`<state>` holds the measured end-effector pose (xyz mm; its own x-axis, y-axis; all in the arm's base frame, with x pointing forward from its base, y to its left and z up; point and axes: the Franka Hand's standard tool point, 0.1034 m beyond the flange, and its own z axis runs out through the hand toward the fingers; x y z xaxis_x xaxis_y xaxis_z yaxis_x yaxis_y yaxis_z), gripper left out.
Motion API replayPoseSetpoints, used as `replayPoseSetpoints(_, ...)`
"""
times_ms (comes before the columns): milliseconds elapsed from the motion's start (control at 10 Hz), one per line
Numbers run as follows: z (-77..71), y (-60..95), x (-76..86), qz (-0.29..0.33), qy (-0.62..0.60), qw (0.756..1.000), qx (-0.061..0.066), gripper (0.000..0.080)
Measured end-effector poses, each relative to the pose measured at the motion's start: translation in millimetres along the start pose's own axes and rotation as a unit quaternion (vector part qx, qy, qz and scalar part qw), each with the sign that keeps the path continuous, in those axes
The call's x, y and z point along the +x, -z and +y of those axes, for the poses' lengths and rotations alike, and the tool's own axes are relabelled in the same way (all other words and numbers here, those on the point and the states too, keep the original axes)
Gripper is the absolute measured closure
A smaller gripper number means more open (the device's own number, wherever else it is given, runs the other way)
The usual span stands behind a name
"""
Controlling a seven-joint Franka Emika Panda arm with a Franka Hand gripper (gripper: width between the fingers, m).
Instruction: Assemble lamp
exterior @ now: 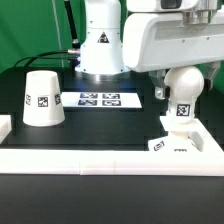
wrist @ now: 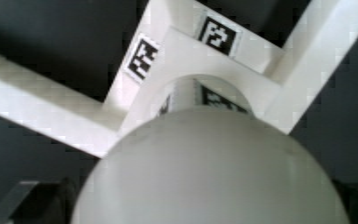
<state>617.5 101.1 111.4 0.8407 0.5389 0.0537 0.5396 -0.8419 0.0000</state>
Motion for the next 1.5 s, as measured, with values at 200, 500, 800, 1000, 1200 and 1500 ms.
replayPoseSetpoints(200, 0.6, -0.1, -0.5, -0.002, 0.024, 1.0, -0.004, 0.0101)
replayPoseSetpoints(500, 0.9, -0.7, -1.0, -0.003, 0.023, 1.0, -0.003, 0.0217)
replayPoseSetpoints(800, 1.1, -0.7, -1.1, -0.003, 0.005, 1.0, -0.003, 0.0223)
replayPoseSetpoints(1000, 2.0, -0.6, -1.1, -0.001, -0.084, 0.996, -0.004, 0.0223)
replayPoseSetpoints(1200, 2.4, -0.3, -2.8, 0.006, -0.197, 0.98, -0.007, 0.0223)
replayPoseSetpoints(1500, 4.4, -0.5, -4.4, 0.008, -0.349, 0.937, -0.008, 0.0223)
